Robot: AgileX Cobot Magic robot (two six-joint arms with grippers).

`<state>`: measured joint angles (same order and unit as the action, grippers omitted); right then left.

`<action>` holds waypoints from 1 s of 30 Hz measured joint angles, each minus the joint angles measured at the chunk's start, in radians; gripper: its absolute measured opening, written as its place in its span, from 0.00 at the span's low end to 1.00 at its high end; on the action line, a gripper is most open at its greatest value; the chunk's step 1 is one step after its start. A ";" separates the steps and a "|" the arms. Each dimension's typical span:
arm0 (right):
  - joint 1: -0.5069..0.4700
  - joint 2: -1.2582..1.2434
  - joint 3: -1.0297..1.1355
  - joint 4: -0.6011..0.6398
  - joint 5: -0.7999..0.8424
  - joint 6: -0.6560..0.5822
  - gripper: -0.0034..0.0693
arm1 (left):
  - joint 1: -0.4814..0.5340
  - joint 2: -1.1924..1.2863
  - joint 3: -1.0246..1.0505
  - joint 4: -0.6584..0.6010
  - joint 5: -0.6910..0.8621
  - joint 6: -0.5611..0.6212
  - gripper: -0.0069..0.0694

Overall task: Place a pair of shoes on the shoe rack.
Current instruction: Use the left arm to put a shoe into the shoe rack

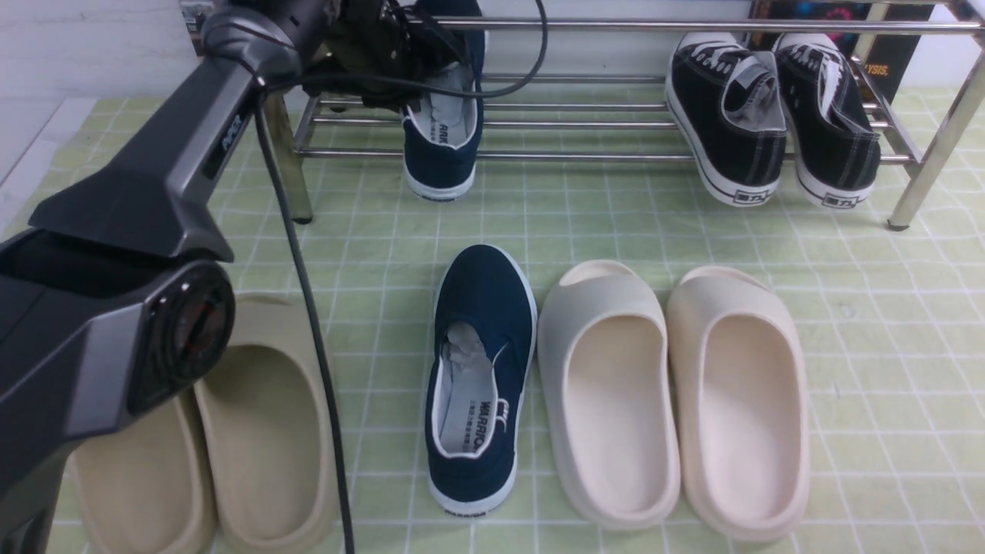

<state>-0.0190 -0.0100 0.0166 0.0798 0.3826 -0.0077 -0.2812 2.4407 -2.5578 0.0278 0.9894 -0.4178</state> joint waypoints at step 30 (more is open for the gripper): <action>0.000 0.000 0.000 0.000 0.000 0.000 0.38 | -0.141 -0.336 0.573 -0.177 -0.307 0.205 0.07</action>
<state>-0.0190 -0.0100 0.0166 0.0798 0.3826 -0.0077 -0.4222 2.1050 -1.9845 -0.1495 0.6826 -0.2127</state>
